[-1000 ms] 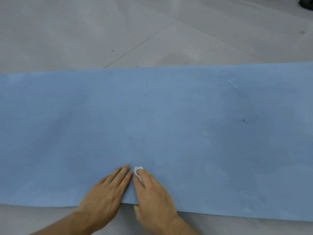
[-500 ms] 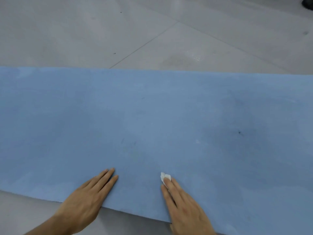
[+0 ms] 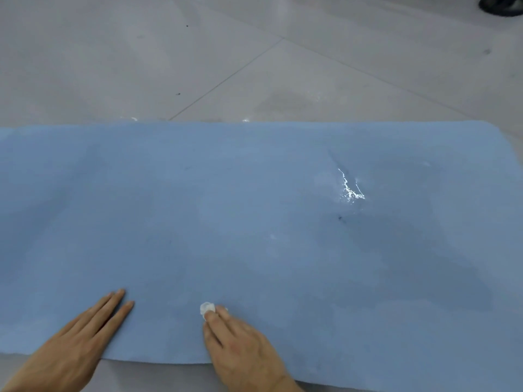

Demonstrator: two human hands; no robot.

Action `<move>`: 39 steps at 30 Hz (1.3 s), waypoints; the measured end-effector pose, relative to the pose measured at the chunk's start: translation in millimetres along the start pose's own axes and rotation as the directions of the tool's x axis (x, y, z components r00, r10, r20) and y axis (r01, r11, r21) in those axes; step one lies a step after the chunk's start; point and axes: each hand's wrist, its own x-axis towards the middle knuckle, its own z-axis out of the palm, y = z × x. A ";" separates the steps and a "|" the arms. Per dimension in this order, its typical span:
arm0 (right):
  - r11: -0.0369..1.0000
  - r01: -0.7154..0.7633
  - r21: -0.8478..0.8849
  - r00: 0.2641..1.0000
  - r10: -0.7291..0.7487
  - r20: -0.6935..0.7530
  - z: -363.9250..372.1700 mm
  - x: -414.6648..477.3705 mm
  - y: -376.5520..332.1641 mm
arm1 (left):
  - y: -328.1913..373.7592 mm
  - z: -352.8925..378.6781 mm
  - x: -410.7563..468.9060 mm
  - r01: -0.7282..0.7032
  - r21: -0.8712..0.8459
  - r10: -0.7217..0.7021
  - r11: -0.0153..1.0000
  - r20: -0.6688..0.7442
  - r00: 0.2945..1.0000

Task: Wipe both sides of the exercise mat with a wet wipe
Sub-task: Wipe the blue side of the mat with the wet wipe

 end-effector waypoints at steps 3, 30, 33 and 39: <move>0.994 -0.028 0.107 0.986 0.010 0.167 -9.8 -6.9 -2.4 | -6.3 13.4 -16.2 -0.010 -0.045 0.016 0.999 0.134 0.991; 0.973 -0.159 0.168 0.917 0.083 0.390 -68.4 -44.0 40.8 | 128.4 -21.8 49.6 -0.248 -0.079 0.255 0.965 0.098 0.962; 0.983 -0.115 0.141 0.927 0.055 0.370 -70.8 -60.7 53.7 | 123.0 -22.7 48.2 -0.239 -0.049 0.243 0.970 0.120 0.963; 0.976 -0.169 0.138 0.923 0.107 0.369 -59.8 -61.9 49.0 | 135.7 -29.6 52.8 -0.217 -0.036 0.219 0.976 0.235 0.947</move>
